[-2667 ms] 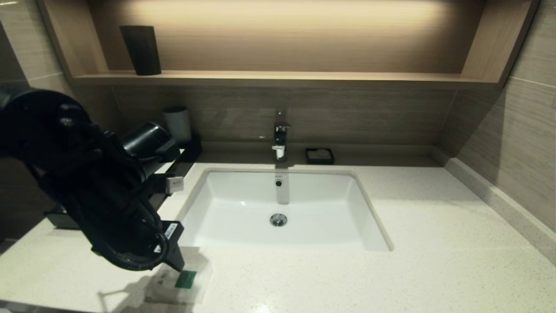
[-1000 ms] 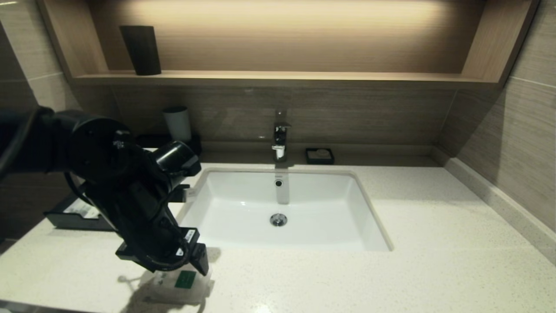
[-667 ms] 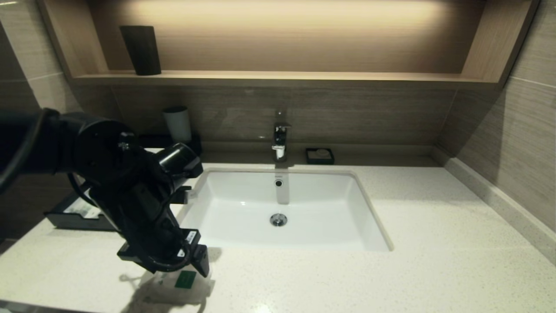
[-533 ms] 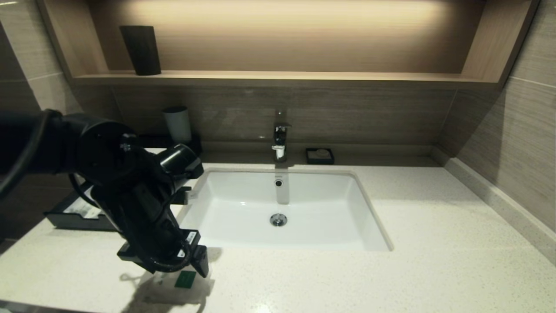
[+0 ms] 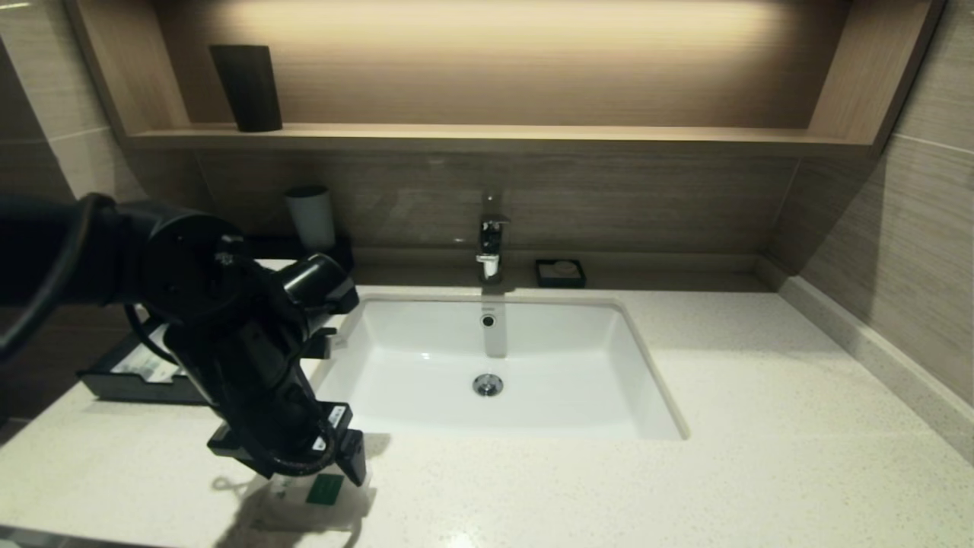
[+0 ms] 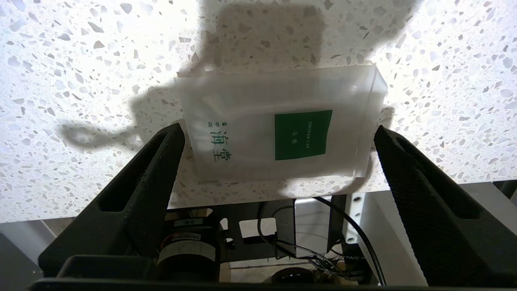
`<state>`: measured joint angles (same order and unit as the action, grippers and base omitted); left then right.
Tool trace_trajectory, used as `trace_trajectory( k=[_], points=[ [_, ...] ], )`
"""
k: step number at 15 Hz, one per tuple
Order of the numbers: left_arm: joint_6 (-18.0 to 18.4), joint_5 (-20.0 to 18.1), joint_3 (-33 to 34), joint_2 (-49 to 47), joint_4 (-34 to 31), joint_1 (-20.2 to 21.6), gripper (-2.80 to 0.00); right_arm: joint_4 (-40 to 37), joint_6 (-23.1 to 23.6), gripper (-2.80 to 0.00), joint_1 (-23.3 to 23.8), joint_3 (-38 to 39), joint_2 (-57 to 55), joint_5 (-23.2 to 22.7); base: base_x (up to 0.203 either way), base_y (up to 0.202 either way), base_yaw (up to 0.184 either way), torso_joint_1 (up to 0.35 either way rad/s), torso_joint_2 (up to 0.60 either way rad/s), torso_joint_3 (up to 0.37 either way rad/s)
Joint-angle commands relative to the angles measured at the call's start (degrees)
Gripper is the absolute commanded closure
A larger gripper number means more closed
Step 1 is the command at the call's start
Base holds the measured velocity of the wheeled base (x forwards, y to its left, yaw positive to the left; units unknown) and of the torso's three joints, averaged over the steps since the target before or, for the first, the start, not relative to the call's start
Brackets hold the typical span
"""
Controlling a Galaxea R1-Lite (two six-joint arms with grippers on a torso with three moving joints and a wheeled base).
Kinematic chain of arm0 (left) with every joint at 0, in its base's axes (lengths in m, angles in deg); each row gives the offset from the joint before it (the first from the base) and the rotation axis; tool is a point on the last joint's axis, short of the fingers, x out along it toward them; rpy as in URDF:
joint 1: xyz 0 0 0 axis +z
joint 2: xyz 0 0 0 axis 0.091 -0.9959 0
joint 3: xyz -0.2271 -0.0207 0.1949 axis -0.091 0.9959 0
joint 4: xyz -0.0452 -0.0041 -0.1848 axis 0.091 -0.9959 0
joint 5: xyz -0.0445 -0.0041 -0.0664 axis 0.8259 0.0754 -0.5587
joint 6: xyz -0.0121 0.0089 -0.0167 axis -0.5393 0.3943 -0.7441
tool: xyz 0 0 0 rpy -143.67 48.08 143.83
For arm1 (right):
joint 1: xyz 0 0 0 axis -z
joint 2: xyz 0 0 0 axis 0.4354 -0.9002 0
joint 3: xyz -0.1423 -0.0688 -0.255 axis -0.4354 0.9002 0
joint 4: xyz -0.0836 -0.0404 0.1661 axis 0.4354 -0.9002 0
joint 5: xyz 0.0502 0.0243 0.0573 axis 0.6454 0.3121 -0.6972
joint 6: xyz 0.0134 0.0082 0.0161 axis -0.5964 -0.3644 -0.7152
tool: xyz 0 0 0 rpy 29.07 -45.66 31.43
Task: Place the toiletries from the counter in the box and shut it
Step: Pick up the bathroom toiletry
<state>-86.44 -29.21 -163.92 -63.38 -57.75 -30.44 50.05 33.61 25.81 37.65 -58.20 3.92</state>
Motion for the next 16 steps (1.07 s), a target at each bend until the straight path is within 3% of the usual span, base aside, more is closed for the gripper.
trace_trajectory(
  k=[1, 16],
  points=[
    [-0.11, 0.01, 0.08, -0.43, -0.3, 0.0, -2.8, 0.0, 0.02, 0.0, 0.0, 0.0, 0.0, 0.0, 0.0, 0.0, 0.0, 0.0, 0.0, 0.0],
    [-0.2, 0.01, 0.31, -0.81, 0.14, 0.0, -2.8, 0.0, 0.02, 0.0, -0.09, 0.0, 0.0, 0.0, 0.0, 0.0, 0.0, 0.0, 0.0, 0.0]
  ],
)
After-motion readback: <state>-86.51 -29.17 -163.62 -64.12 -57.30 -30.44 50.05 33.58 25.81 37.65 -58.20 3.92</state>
